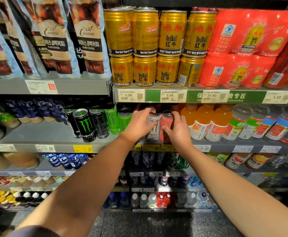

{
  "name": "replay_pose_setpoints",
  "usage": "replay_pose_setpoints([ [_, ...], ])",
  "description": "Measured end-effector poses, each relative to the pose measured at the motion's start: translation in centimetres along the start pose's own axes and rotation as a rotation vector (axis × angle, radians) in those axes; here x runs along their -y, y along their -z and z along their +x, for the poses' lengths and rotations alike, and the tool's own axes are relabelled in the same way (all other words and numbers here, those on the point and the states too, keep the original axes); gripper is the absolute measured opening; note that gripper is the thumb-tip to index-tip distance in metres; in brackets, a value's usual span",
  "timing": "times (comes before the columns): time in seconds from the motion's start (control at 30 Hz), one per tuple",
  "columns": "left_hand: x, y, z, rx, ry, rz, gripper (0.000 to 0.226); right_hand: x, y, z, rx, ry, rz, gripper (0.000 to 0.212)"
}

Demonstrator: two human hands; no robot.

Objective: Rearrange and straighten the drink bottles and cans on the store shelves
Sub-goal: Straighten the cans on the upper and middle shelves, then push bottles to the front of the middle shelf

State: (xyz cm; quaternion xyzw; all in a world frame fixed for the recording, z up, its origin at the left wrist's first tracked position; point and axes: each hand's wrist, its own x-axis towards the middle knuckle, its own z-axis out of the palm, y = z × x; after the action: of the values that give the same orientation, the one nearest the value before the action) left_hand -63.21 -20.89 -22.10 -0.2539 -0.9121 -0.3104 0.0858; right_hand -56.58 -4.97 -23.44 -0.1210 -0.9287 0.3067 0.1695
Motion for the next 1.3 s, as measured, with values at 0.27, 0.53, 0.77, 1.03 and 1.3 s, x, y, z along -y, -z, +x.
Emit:
replay_pose_setpoints([
  [0.27,-1.9,-5.1,-5.3,-0.33,-0.176,-0.098,0.027,-1.8,1.1,-2.6,-0.031,-0.056,0.265,0.057],
  [0.53,-10.1,-11.8,-7.1,-0.308,0.24,-0.517,0.027,-9.3,5.2,-3.4,-0.402,-0.277,0.515,0.04],
  [0.77,-15.4,-16.9,-2.4,-0.409,0.526,-0.528,0.05,-16.7,7.5,-1.1,-0.258,-0.198,0.25,0.053],
  [1.03,-14.9,-19.6,0.7,-0.591,0.589,-0.42,0.08,-18.4,7.5,-0.7,-0.167,-0.156,0.398,0.073],
  [1.3,-15.5,-20.7,0.8,-0.773,0.605,-0.32,0.072,-18.4,7.6,-0.6,-0.127,-0.141,0.377,0.081],
])
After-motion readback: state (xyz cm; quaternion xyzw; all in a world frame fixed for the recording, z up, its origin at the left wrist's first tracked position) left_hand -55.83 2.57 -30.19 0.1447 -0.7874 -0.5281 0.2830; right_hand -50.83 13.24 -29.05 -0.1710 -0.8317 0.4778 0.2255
